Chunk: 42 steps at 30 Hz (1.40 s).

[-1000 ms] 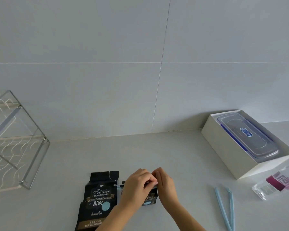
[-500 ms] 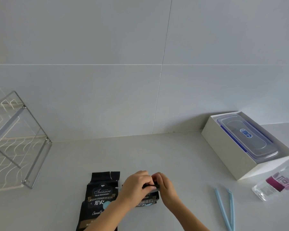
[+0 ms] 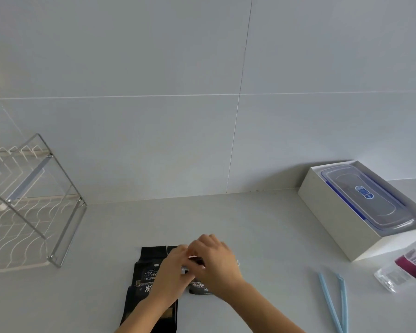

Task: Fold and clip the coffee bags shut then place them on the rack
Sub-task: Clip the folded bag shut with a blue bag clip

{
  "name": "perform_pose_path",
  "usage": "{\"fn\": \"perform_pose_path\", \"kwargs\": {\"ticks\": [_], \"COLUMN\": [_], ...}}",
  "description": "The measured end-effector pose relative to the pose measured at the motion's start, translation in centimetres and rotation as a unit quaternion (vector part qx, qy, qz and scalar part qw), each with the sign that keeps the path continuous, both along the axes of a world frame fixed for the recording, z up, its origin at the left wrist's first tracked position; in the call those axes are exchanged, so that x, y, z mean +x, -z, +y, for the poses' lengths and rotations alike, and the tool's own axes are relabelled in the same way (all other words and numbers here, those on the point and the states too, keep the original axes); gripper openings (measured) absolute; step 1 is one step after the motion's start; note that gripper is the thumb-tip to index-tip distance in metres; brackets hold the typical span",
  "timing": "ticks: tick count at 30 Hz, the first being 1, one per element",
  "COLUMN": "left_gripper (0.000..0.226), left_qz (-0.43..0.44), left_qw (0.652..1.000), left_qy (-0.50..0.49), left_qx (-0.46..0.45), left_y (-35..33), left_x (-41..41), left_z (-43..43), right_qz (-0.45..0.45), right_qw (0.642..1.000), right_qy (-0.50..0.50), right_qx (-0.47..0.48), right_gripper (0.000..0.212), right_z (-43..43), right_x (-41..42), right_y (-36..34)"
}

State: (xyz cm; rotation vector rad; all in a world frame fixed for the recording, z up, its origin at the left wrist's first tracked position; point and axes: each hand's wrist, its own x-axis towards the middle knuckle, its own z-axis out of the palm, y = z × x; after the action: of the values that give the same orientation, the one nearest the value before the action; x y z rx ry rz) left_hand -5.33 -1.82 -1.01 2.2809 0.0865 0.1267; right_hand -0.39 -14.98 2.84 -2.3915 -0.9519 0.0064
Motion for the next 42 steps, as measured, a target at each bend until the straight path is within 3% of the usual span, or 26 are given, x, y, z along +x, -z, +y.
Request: {"fn": "perform_pose_path", "kwargs": {"ticks": [3,7,12,20,26,32,35,42], "left_gripper": [0.012,0.021,0.015,0.024,0.036,0.017,0.025,0.039], "left_qz": [0.017,0.014,0.002,0.003,-0.001,0.035,0.068,0.127], "left_qw": [1.000,1.000,1.000,0.998,1.000,0.998,0.995,0.987], "left_qy": [0.004,0.013,0.014,0.008,0.021,0.028,0.017,0.001], "left_qx": [-0.013,-0.015,-0.028,-0.056,-0.020,-0.041,-0.077,-0.094], "left_y": [0.8,1.2,1.3,2.2,2.7,2.4,2.3,1.5], "left_x": [-0.2,-0.6,-0.4,-1.0,-1.0,-0.4,0.2,2.0], "left_z": [0.0,0.2,0.2,0.0,0.0,0.6,1.0,0.7], "right_qz": [0.022,-0.008,-0.013,0.043,0.081,0.056,0.040,0.032], "right_qw": [0.999,0.999,0.999,0.998,0.995,0.997,0.998,0.998], "right_qy": [-0.015,-0.019,-0.036,-0.042,-0.002,-0.024,-0.027,0.052], "right_qx": [-0.029,-0.034,-0.035,0.036,0.060,0.044,0.032,0.015], "right_gripper": [0.033,0.031,0.025,0.013,0.015,0.022,0.025,0.012], "right_z": [0.7,0.2,0.4,0.1,-0.2,-0.1,-1.6,-4.9], "right_x": [-0.4,-0.1,0.4,-0.1,-0.3,1.0,2.1,3.1], "right_y": [0.8,1.5,1.7,2.1,2.9,1.8,1.2,2.2]}}
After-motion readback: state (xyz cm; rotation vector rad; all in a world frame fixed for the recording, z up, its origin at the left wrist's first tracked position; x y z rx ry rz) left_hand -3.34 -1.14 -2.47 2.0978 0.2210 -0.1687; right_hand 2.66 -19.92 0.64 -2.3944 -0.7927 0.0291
